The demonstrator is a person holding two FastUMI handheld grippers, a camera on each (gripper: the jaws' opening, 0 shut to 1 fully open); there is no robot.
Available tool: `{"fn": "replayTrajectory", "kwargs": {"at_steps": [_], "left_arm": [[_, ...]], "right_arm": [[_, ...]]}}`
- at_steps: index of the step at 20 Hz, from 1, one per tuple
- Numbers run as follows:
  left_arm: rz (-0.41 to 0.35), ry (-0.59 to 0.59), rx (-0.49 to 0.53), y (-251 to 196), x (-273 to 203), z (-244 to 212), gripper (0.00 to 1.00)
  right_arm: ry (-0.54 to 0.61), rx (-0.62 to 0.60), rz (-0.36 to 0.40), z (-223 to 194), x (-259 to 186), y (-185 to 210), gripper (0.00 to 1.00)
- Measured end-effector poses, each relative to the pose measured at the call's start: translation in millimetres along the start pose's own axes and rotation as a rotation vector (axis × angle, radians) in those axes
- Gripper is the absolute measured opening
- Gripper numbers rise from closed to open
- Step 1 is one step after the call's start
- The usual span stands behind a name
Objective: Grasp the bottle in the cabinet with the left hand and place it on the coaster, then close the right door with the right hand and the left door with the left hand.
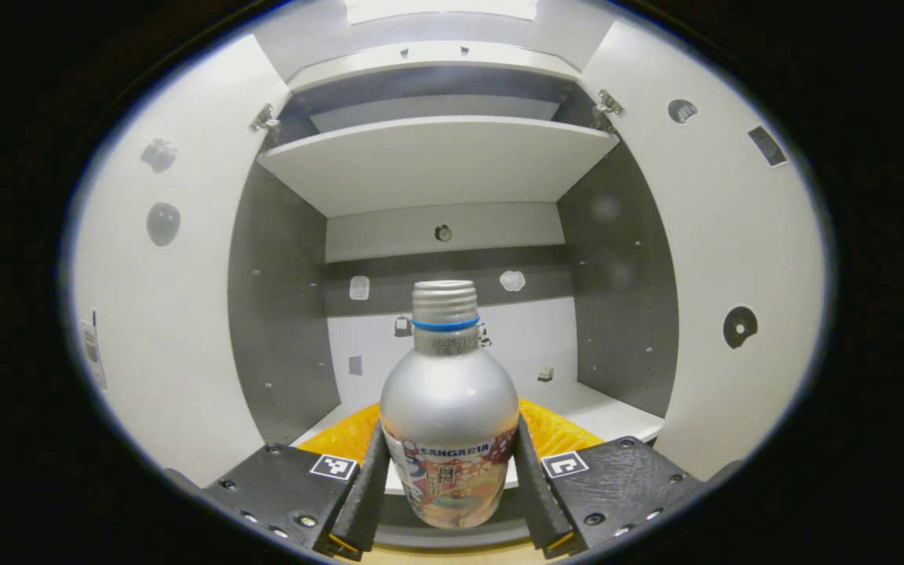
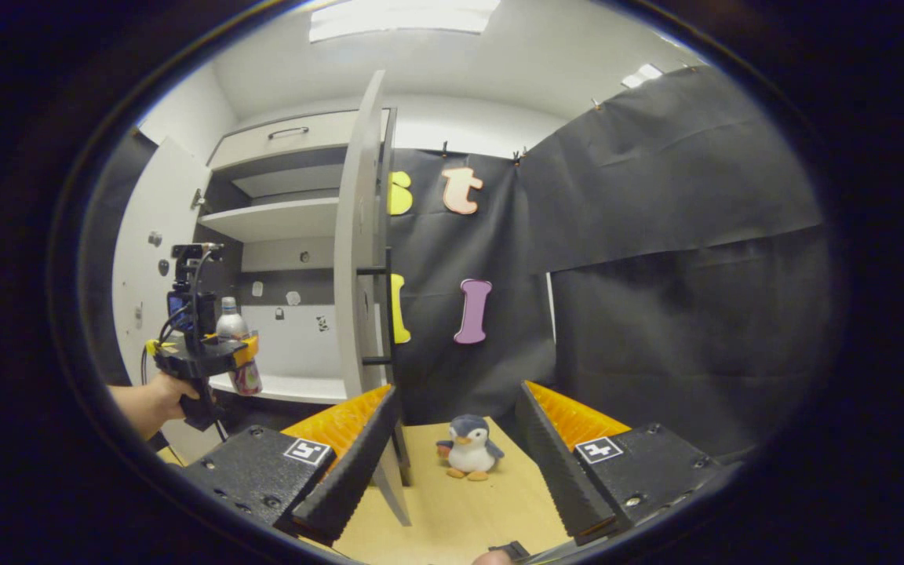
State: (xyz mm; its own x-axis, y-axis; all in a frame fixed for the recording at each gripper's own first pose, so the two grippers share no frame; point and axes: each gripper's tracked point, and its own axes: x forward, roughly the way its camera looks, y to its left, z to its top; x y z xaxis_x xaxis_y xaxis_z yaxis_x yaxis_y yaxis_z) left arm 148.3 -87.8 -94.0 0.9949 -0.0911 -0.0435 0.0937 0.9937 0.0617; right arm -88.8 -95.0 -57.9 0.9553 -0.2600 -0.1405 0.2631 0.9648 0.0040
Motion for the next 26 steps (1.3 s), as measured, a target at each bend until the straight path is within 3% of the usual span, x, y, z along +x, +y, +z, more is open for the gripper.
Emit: {"fn": "replayTrajectory", "kwargs": {"at_steps": [2,11,19,20,22,24,25,26], "left_arm": [[0.009,-0.001,-0.005,1,-19,-7,0.74],[0.081,0.069,0.051,12,-102,-78,0.71],[0.024,0.156,0.019,-14,-161,-145,0.71],[0.02,0.17,0.027,-16,-165,-153,0.75],[0.004,0.2,0.032,-20,-172,-170,0.71],[-0.005,0.231,0.028,-22,-179,-188,0.75],[-0.009,0.248,0.028,-23,-182,-197,0.71],[-0.012,0.277,0.026,-25,-185,-209,0.75]], "right_arm": [[0.004,0.001,0.019,-2,2,5,0.98],[0.003,-0.005,0.067,-16,6,16,0.98],[0.057,-0.02,0.127,-35,1,41,0.98],[0.056,-0.025,0.132,-35,2,45,0.98],[0.062,-0.03,0.142,-34,3,53,0.98],[0.071,-0.037,0.149,-37,4,60,0.98],[0.078,-0.043,0.149,-39,4,62,0.98],[0.084,-0.048,0.15,-40,3,64,0.98]]}}
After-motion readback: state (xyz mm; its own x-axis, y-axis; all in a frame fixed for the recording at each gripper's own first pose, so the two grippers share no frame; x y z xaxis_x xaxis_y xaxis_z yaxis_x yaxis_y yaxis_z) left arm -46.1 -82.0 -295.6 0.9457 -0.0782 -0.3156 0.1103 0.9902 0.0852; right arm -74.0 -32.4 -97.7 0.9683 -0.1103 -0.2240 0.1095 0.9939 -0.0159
